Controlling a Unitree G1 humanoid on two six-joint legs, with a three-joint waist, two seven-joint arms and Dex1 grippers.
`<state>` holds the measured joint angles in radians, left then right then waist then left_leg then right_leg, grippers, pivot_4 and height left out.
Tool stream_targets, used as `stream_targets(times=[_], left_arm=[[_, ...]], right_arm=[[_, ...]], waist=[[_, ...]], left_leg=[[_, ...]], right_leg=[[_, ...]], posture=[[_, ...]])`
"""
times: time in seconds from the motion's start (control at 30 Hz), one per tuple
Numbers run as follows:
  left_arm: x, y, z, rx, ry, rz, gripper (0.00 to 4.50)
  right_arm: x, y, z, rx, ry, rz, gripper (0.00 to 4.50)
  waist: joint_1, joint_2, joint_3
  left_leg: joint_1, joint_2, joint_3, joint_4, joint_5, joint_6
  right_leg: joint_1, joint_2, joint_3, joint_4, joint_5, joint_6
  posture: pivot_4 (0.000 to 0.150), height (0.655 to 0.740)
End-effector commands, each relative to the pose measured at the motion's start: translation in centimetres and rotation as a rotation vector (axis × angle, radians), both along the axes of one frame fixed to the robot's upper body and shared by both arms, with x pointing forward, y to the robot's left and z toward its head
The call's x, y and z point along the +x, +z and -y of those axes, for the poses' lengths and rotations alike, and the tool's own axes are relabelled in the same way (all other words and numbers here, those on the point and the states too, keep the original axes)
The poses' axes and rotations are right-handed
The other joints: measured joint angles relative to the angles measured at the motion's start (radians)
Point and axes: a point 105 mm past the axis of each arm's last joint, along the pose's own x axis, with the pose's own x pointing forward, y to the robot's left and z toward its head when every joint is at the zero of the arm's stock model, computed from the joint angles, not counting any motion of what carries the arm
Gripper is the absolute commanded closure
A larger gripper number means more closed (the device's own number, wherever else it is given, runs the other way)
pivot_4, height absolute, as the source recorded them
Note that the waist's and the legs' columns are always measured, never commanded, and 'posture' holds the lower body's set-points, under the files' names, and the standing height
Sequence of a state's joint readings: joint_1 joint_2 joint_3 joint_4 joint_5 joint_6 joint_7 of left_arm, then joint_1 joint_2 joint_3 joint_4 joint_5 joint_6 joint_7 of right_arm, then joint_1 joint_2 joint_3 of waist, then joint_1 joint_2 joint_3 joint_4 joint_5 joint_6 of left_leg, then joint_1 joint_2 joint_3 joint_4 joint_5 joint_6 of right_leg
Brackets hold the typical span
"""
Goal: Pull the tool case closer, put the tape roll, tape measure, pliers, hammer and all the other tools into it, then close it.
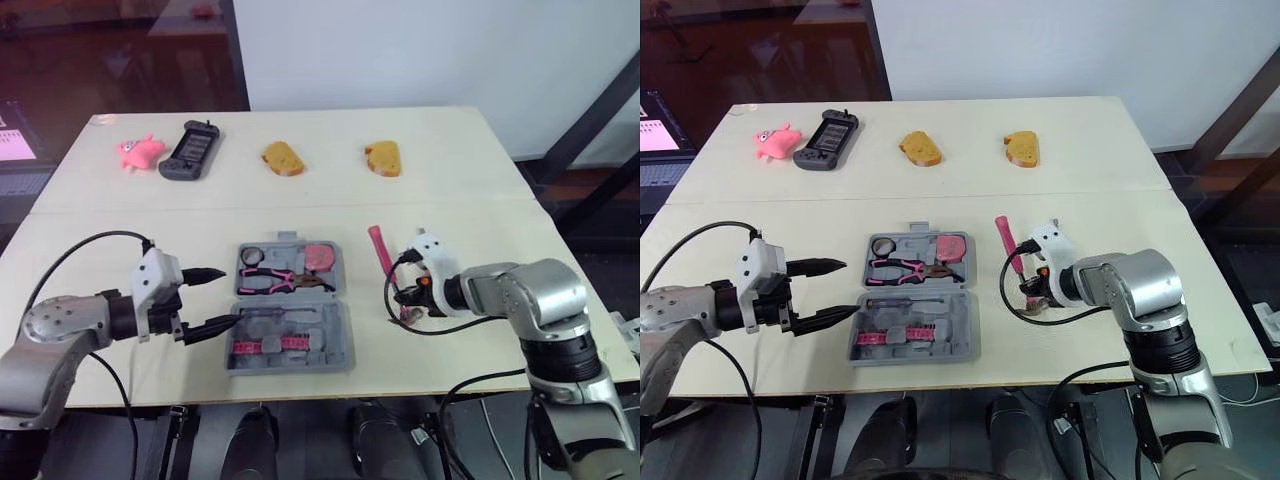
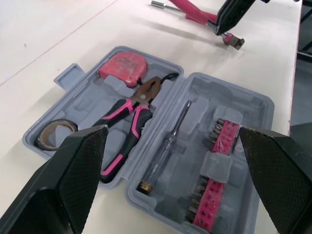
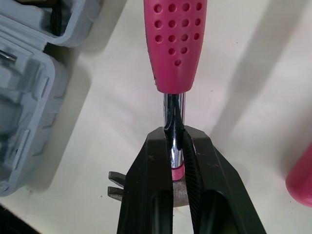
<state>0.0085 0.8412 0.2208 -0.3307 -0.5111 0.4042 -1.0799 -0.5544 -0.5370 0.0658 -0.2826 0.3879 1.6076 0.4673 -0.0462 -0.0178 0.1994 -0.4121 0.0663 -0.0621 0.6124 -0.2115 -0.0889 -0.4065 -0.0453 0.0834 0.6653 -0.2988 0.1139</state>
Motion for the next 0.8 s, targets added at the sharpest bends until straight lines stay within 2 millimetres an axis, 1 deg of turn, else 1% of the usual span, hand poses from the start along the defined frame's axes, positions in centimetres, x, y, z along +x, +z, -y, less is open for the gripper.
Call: stream_targets(times=[0.03,0.13,0.17,0.23,0.27,0.37,0.43,0.47,0.57,0.63,0.7,0.8], left_arm=[[-0.4,1.3,-0.1,0.013,-0.010,0.053,0.00],[-0.2,1.6,-0.2,0.015,-0.001,0.068,0.00],[-0.2,1.6,-0.2,0.015,-0.002,0.069,0.00],[-0.2,1.7,-0.2,0.014,-0.005,0.068,0.00],[-0.2,1.7,-0.2,0.016,-0.007,0.070,0.00],[-0.2,1.9,-0.3,0.016,-0.011,0.077,0.00],[-0.3,1.9,-0.2,0.011,-0.019,0.079,0.00],[-0.3,1.9,-0.1,0.007,-0.025,0.080,0.00],[-0.5,1.9,0.1,-0.001,-0.043,0.072,0.00],[-0.5,2.0,0.2,-0.007,-0.054,0.072,0.00],[-0.6,2.2,0.1,-0.007,-0.065,0.072,0.00],[-0.5,2.4,-0.1,0.002,-0.071,0.073,0.00]], right_arm=[[-0.2,0.1,-0.5,0.002,-0.002,0.022,3.26],[-0.1,0.3,-0.4,-0.007,-0.006,0.040,1.82],[0.0,0.6,-0.5,-0.006,-0.007,0.052,1.20],[0.7,1.8,-1.0,0.047,-0.022,0.105,0.34],[0.9,2.7,-1.5,0.072,-0.006,0.147,0.04],[1.3,5.3,-2.7,0.066,0.093,0.343,0.04],[1.0,5.7,-2.8,0.064,0.106,0.416,0.04],[0.8,5.4,-2.6,0.044,0.103,0.444,0.04],[-0.1,3.6,-2.2,0.004,0.143,0.493,0.04],[-0.9,2.3,-2.1,0.009,0.179,0.455,0.04],[-1.4,1.0,-1.7,0.035,0.157,0.402,0.04],[-1.0,-0.7,-1.0,0.031,0.090,0.370,0.04]], waist=[[0.000,0.000,0.000],[0.001,0.000,0.000],[0.001,0.000,0.000],[0.001,0.000,0.000],[0.000,0.000,0.000],[-0.001,0.000,0.000],[0.000,0.000,0.000],[0.002,0.000,0.000],[0.007,-0.002,-0.001],[0.004,-0.002,-0.001],[-0.002,-0.002,-0.001],[-0.005,-0.002,-0.001]], left_leg=[[0.000,0.000,0.000,0.000,0.000,0.000],[0.000,0.000,0.000,0.000,0.000,0.000],[0.000,0.000,0.000,0.000,0.000,0.000],[0.000,0.000,0.000,0.000,0.000,0.000],[0.000,0.000,0.000,0.000,0.000,0.000],[0.000,0.000,0.000,-0.001,0.000,0.000],[0.000,0.000,0.000,-0.002,0.000,0.000],[0.000,0.000,0.000,-0.002,0.000,0.000],[0.000,0.000,0.000,-0.002,0.000,0.000],[-0.001,0.000,0.000,-0.001,0.000,0.000],[-0.001,0.000,0.001,0.000,0.000,0.000],[0.001,0.000,0.001,0.000,0.000,0.000]], right_leg=[[0.000,0.000,0.000,0.000,0.000,0.000],[0.000,0.000,0.000,0.000,0.000,0.000],[0.000,0.000,0.000,0.000,0.000,0.000],[0.000,0.000,0.000,0.000,-0.001,-0.001],[0.000,0.000,0.000,0.000,-0.001,-0.001],[0.000,0.000,0.000,0.000,0.000,0.000],[-0.001,0.000,0.000,0.000,0.000,0.001],[-0.001,0.000,0.000,0.000,0.000,0.001],[0.001,0.000,-0.001,-0.001,-0.001,0.002],[0.001,-0.001,0.000,-0.002,-0.002,0.000],[0.001,-0.001,0.000,-0.002,-0.002,-0.002],[0.001,0.000,0.000,-0.001,-0.002,-0.003]], posture=[[0.150,0.7400],[0.150,0.7400],[0.150,0.7400],[0.150,0.7400],[0.150,0.7400],[0.150,0.7400],[0.150,0.7400],[0.150,0.7400],[0.150,0.7400],[0.150,0.7400],[0.150,0.7400],[0.150,0.7400]])
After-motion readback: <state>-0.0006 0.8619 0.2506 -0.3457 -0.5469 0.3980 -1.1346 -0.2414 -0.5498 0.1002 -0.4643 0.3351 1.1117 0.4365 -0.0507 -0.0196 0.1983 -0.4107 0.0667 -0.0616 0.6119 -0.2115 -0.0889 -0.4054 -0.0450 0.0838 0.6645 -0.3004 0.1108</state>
